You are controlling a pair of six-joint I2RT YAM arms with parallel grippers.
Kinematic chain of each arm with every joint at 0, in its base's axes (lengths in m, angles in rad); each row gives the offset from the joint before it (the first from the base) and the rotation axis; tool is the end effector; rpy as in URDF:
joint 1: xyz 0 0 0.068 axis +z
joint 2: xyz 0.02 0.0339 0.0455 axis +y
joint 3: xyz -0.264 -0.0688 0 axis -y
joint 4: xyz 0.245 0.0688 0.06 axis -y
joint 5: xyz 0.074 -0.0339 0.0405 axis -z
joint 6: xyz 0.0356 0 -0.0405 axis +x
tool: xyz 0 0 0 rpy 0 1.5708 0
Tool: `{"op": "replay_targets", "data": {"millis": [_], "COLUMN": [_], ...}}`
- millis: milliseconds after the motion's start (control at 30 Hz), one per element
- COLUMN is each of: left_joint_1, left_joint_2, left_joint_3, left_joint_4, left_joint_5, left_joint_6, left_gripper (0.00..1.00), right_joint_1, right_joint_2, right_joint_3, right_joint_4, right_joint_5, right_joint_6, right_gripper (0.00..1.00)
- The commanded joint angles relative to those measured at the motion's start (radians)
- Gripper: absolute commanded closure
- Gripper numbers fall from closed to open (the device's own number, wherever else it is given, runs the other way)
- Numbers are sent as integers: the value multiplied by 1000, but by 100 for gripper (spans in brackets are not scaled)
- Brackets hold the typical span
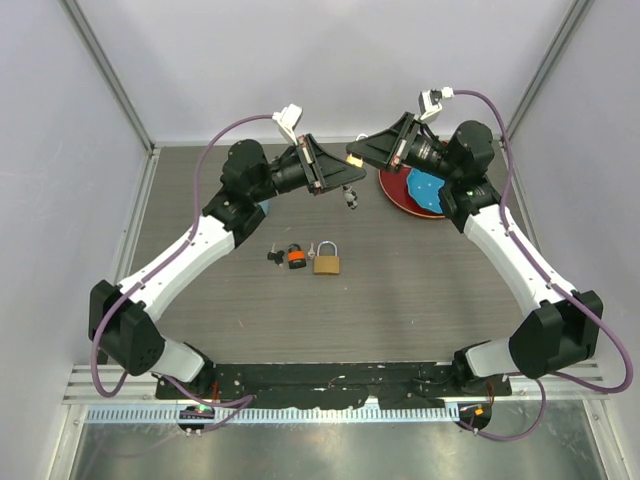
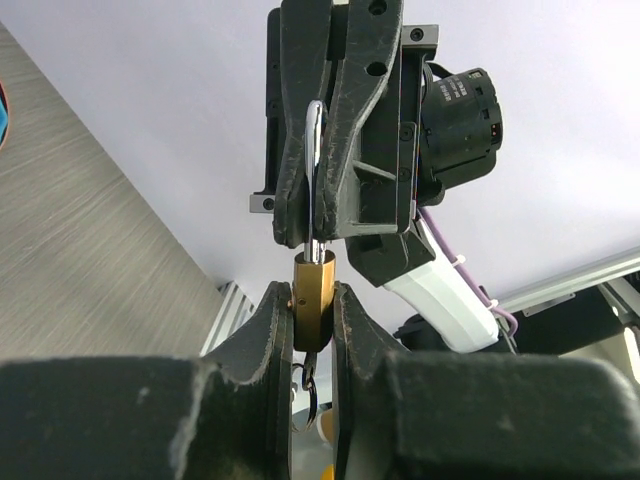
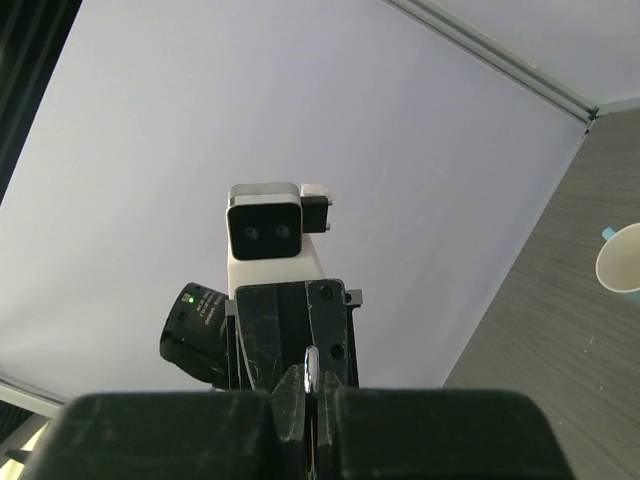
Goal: Lock with the key
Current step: Lock the lock.
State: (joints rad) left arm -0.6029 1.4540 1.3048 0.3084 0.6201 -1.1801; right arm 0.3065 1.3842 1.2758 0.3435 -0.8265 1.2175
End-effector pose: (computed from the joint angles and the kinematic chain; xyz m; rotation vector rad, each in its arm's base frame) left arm 0.2701 -0.2110 0.4149 0.1242 1.7461 -1.8257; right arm 0.2938 0.1205 0.4289 -0.0872 1.6798 1.7532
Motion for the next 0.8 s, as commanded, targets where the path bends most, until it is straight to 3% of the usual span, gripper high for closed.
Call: {"op": "replay_targets", "data": {"millis": [0,100,333,533,767], "left_joint_1": [-5,-5,6,74,98], "left_joint_2": [-11,-14,-11,-23,-95], "left_joint_3": [37,48,175,183,99], "left_joint_4": [40,15,-250,-281,-305], "left_joint_5": [0,0,23,153,187], "left_joint_6": [19,36,197,220,264], "left_gripper": [100,98,57,46,33], "right_joint_1": [13,13,13,8,3], "right_joint_2": [-4,-8,-10,-5,10], "right_joint_3": [62,63,102,132,163], "right_joint_4": [51,22,-110,-158,-135], "right_joint_5": [9,9,-32,-103,-164], "right_joint_6": [-4,-32,-134,-193,-177], "right_gripper": [98,98,98,98,99]}}
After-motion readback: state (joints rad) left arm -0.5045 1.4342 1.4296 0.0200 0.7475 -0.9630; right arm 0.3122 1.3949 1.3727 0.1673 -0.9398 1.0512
